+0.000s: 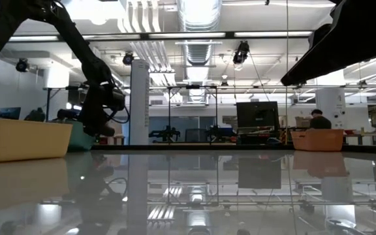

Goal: Sort batteries
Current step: Put the black battery into the green bin

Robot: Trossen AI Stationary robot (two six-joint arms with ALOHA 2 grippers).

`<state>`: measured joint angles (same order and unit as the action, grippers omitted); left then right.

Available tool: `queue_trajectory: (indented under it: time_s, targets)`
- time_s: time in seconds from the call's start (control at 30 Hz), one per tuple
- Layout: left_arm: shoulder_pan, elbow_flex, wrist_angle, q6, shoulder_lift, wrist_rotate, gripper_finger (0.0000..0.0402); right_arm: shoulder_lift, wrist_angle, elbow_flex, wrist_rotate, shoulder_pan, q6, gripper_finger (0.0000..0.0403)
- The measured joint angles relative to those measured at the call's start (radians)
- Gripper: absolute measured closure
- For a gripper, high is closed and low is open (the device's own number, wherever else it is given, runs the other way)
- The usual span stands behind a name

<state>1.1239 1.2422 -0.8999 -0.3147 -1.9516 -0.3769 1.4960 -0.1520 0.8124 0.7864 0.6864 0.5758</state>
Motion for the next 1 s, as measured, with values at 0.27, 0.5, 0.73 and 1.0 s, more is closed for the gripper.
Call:
queue_trajectory:
  time_s: [0.27, 0.5, 0.73, 1.0]
  targets:
    - [-0.004, -0.015, -0.014, 0.049, 0.007, -0.038, 0.0325, -0.002, 0.001, 0.0, 0.0, -0.006, 0.0, 0.0129]
    - [-0.016, -0.019, -0.009, 0.052, 0.007, -0.06, 0.0318, -0.007, 0.001, 0.0, 0.0, -0.006, 0.008, 0.0112]
    - [-0.042, -0.017, 0.006, 0.076, 0.036, -0.098, 0.0316, -0.01, 0.001, 0.0, 0.0, -0.006, 0.008, 0.0111]
    - [-0.053, -0.016, -0.019, 0.097, 0.131, -0.082, 0.0301, -0.01, -0.001, 0.0, -0.022, -0.006, 0.034, 0.0123]
